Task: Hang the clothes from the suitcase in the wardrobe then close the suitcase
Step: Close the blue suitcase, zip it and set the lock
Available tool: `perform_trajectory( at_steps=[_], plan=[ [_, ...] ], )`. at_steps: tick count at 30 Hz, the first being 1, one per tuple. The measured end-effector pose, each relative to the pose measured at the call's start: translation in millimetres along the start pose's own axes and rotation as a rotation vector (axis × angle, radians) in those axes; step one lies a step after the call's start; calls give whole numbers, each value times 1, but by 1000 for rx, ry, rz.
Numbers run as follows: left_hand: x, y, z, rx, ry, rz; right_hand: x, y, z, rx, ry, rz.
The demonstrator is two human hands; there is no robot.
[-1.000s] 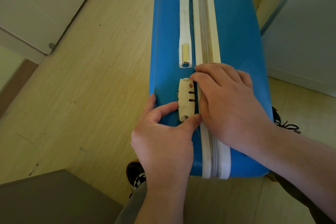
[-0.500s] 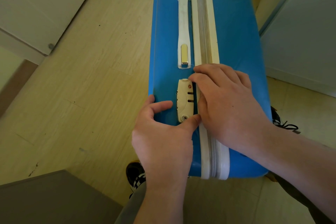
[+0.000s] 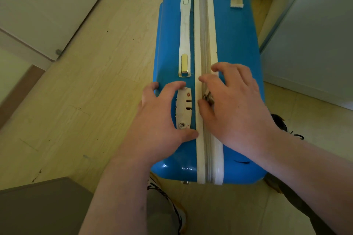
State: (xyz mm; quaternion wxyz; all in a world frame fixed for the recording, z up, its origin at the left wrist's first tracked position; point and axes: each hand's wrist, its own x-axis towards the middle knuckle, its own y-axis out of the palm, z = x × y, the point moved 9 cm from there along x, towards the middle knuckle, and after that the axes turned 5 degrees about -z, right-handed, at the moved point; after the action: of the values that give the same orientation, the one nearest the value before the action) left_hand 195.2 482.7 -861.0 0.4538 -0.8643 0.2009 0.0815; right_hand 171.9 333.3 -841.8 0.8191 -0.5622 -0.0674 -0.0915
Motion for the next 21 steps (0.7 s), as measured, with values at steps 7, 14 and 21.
perform_trajectory(
  at_steps=[7,14,21],
  plan=[
    [14,-5,-17,163,-49,100,-4,-9,-16,70,138,221],
    [8,0,-39,233,-36,78,-9,-9,-26,248,138,256],
    [-16,37,-59,232,-19,35,-27,-25,-58,305,190,324]
  ],
)
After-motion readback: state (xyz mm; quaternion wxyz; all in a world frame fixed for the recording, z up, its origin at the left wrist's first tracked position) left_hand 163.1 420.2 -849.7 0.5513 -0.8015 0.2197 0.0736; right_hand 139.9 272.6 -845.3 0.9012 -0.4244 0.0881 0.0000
